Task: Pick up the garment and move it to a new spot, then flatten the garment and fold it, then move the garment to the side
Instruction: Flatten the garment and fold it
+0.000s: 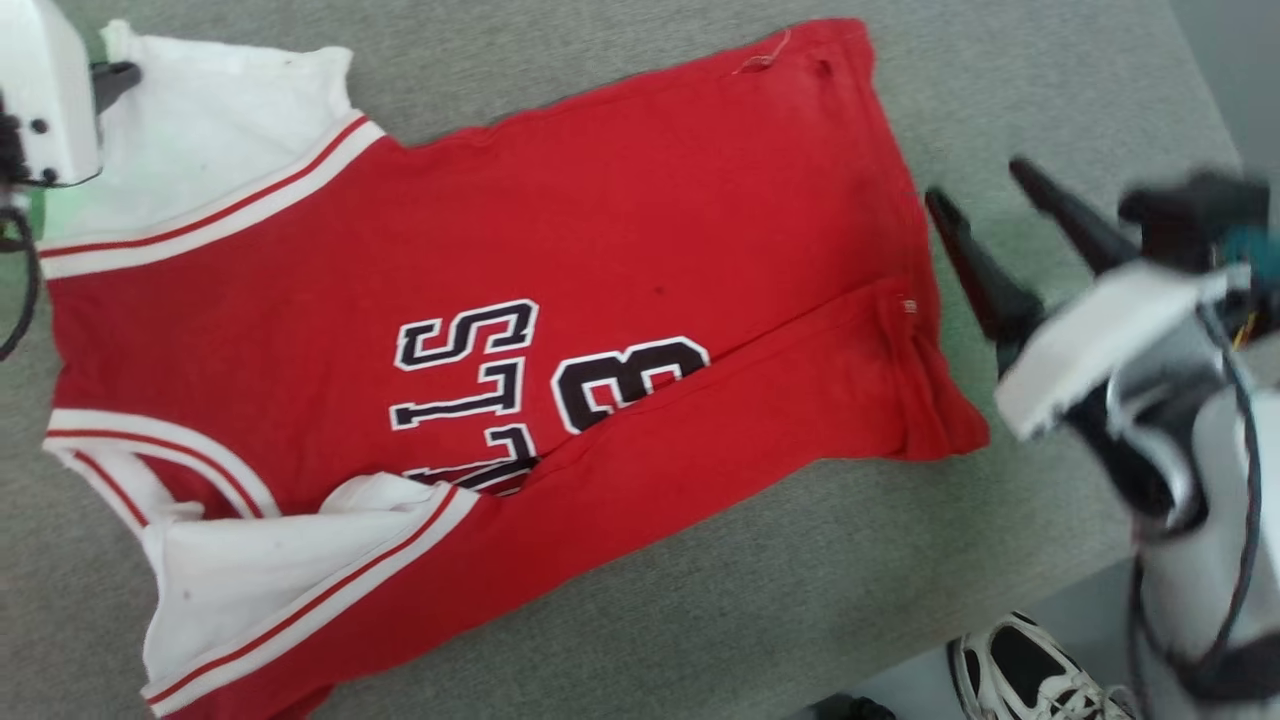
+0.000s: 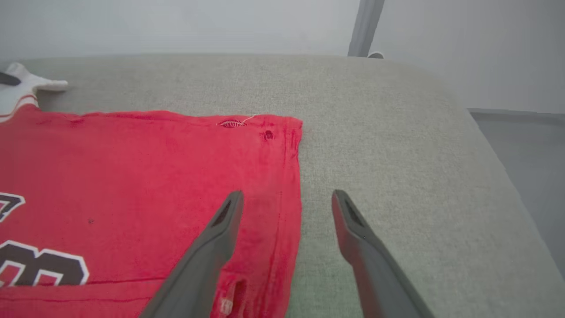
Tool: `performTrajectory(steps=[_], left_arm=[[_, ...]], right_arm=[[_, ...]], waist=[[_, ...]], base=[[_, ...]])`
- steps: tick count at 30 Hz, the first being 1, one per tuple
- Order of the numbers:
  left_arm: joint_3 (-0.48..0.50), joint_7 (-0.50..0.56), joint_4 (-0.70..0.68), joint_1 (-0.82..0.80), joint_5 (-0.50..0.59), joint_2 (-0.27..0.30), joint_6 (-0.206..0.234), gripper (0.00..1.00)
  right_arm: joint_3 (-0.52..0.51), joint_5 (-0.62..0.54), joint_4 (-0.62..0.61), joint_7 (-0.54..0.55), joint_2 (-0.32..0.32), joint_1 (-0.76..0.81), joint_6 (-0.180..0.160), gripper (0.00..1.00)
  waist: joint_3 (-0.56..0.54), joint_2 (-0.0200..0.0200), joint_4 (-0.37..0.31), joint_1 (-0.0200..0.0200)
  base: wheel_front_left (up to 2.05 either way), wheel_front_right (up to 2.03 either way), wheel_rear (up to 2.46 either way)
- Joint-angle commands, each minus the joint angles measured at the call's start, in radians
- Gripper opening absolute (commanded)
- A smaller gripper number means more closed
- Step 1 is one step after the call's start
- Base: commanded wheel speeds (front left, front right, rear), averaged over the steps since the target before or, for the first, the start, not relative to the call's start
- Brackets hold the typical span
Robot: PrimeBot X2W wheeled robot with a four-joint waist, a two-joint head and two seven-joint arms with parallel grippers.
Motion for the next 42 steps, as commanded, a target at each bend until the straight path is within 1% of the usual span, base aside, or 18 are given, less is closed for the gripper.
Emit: performTrajectory(steps=[1, 5, 6, 11, 15, 18, 20, 21, 22, 23, 27, 30, 34, 36, 40, 42], left_arm=[[-0.008, -0.010, -0.017, -0.015, 0.002, -0.010, -0.004, 0.00], [-0.021, -0.037, -0.069, -0.037, -0.015, -0.022, -0.004, 0.00], [-0.021, -0.037, -0.069, -0.037, -0.015, -0.022, -0.004, 0.00], [-0.045, -0.070, -0.110, -0.062, -0.030, -0.036, -0.004, 0.00], [-0.069, -0.091, -0.141, -0.082, -0.043, -0.040, -0.003, 0.00], [-0.087, -0.109, -0.157, -0.091, -0.052, -0.040, -0.001, 0.00], [-0.098, -0.125, -0.165, -0.097, -0.054, -0.043, -0.001, 0.00], [-0.101, -0.136, -0.168, -0.097, -0.060, -0.044, -0.001, 0.00], [-0.102, -0.150, -0.173, -0.094, -0.071, -0.047, -0.001, 0.00], [-0.102, -0.165, -0.180, -0.092, -0.081, -0.052, -0.001, 0.00], [-0.097, -0.249, -0.220, -0.077, -0.120, -0.063, -0.001, 0.00], [-0.089, -0.337, -0.284, -0.030, -0.156, -0.046, -0.001, 0.00], [-0.092, -0.455, -0.427, 0.064, -0.201, 0.002, -0.001, 0.00], [-0.101, -0.513, -0.509, 0.121, -0.218, 0.033, -0.001, 0.00], [-0.121, -0.620, -0.659, 0.251, -0.245, 0.117, -0.002, 0.00], [-0.138, -0.670, -0.723, 0.318, -0.234, 0.158, -0.002, 0.00]], right_arm=[[0.016, 0.022, 0.019, 0.065, -0.010, -0.072, -0.001, 1.00], [0.034, 0.075, 0.113, 0.255, -0.047, -0.246, -0.001, 1.00], [0.034, 0.075, 0.113, 0.255, -0.047, -0.246, -0.001, 1.00], [0.040, 0.122, 0.290, 0.433, -0.072, -0.435, -0.001, 1.00], [0.053, 0.114, 0.409, 0.510, -0.080, -0.526, -0.001, 1.00], [0.092, 0.128, 0.463, 0.554, -0.081, -0.559, -0.001, 1.00], [0.114, 0.140, 0.484, 0.561, -0.079, -0.563, -0.001, 1.00], [0.122, 0.146, 0.490, 0.557, -0.079, -0.567, -0.001, 0.68], [0.133, 0.151, 0.491, 0.548, -0.080, -0.570, -0.001, 0.31], [0.135, 0.154, 0.491, 0.528, -0.086, -0.569, -0.001, 0.00], [0.122, 0.162, 0.474, 0.426, -0.136, -0.556, -0.001, 0.00], [0.108, 0.182, 0.450, 0.364, -0.149, -0.527, -0.001, 0.00], [0.110, 0.205, 0.390, 0.333, -0.195, -0.438, -0.001, 0.00], [0.103, 0.212, 0.348, 0.328, -0.232, -0.379, -0.001, 0.00], [0.060, 0.234, 0.234, 0.348, -0.287, -0.222, -0.001, 0.00], [0.015, 0.240, 0.172, 0.357, -0.311, -0.133, -0.001, 0.00]], waist=[[0.014, 0.0000, 0.023, 0.0000], [0.045, 0.0000, 0.068, 0.0000], [0.045, 0.0000, 0.068, 0.0000], [0.083, 0.0000, 0.124, 0.0000], [0.106, 0.0000, 0.162, 0.0000], [0.117, 0.0000, 0.180, 0.0000], [0.119, 0.0000, 0.189, 0.0000], [0.118, 0.0000, 0.193, 0.0000], [0.116, 0.0000, 0.196, 0.0000], [0.112, 0.0000, 0.202, 0.0000], [0.073, 0.0000, 0.230, 0.0000], [0.024, 0.0000, 0.247, 0.0000], [-0.054, 0.0000, 0.283, 0.0000], [-0.087, 0.0000, 0.305, 0.0000], [-0.138, 0.0000, 0.339, 0.0000], [-0.157, 0.0000, 0.353, 0.0000]], base=[[0.00, 0.00, 0.00], [0.00, 0.00, 0.00], [0.00, 0.00, 0.00], [0.00, 0.00, 0.00], [0.00, 0.00, 0.00], [0.00, 0.00, 0.00], [0.00, 0.00, 0.00], [0.00, 0.00, 0.00], [0.00, 0.00, 0.00], [0.00, 0.00, 0.00], [0.00, 0.00, 0.00], [0.00, 0.00, 0.00], [0.00, 0.00, 0.00], [0.00, 0.00, 0.00], [0.00, 0.00, 0.00], [0.00, 0.00, 0.00]])
